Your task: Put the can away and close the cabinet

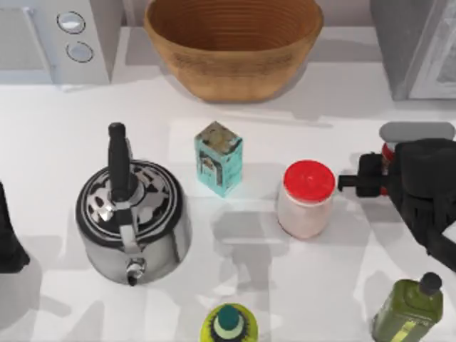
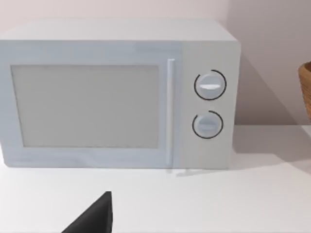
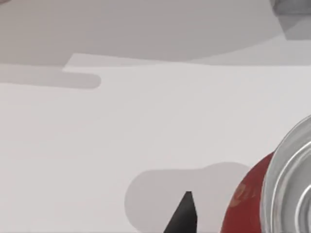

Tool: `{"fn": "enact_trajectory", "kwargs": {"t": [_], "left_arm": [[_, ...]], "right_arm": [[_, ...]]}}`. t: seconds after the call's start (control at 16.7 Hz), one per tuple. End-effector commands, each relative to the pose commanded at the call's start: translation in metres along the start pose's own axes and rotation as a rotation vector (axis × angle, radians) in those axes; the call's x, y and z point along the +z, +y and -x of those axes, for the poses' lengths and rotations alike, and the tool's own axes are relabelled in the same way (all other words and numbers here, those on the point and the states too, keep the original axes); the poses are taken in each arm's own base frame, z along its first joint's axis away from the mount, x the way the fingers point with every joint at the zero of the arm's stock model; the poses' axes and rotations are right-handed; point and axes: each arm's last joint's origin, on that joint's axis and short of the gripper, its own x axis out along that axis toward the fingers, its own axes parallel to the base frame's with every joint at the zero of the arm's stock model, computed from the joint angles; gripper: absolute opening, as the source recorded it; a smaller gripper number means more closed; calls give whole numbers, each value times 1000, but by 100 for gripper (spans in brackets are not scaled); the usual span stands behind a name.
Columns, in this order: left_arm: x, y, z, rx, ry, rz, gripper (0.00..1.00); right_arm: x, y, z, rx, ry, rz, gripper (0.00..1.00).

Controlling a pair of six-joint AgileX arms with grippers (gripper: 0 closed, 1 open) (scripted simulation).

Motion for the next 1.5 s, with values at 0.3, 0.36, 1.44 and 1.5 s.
{"fn": "enact_trajectory", "kwargs": {"t": [0.3, 0.36, 1.44, 1.5], "left_arm": [[0, 0, 0, 0, 0, 0, 100], [0, 0, 0, 0, 0, 0, 100], [0, 0, 0, 0, 0, 0, 100], [0, 0, 0, 0, 0, 0, 100]], "right_arm": [[0, 0, 0, 0, 0, 0, 0], [0, 0, 0, 0, 0, 0, 0], [121, 5, 67, 41, 11, 6, 0], [127, 2, 70, 20, 4, 1, 0]]}}
